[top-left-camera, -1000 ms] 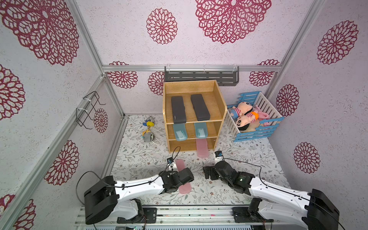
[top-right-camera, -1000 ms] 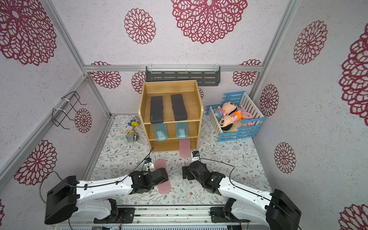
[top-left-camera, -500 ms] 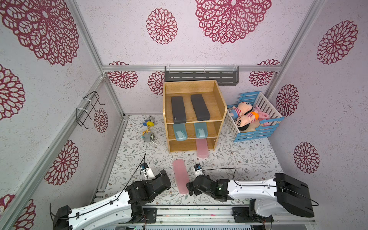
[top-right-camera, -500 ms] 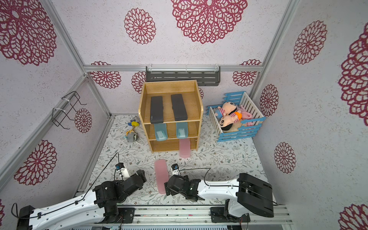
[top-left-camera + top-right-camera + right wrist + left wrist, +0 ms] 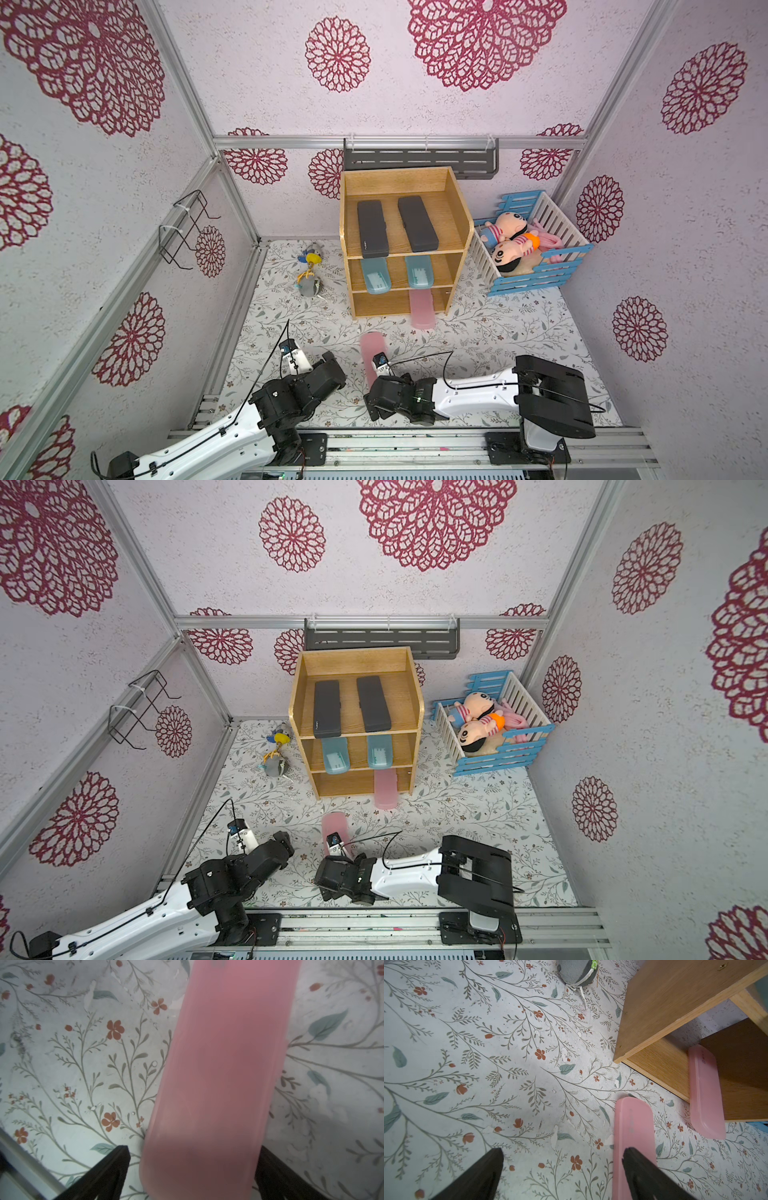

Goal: Place the pencil cases on the shelf according to color
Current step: Pick up the pencil case from the center of the board.

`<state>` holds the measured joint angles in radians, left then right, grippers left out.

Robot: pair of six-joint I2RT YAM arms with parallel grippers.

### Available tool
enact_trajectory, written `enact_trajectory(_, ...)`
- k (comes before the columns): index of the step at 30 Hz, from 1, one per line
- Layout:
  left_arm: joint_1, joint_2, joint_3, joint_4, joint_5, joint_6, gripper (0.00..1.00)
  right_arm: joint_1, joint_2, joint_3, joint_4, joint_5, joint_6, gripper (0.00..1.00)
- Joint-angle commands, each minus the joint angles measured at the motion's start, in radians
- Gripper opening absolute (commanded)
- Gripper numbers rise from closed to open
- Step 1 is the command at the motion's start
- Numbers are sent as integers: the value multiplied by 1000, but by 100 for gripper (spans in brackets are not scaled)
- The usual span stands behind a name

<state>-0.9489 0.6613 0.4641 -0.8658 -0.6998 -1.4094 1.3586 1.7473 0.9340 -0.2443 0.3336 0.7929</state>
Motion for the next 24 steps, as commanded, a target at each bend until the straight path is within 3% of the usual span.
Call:
enact_trajectory(1, 19, -1, -13, 9, 3, 29, 97, 8, 29, 26, -37, 18, 7, 99)
enact_trajectory(11, 40, 6, -13, 16, 11, 44, 97, 10, 96, -4, -12, 41, 81, 96)
enact_trajectory(24, 55, 19, 8, 29, 11, 69, 97, 10, -101, -168, 12, 151, 150, 74)
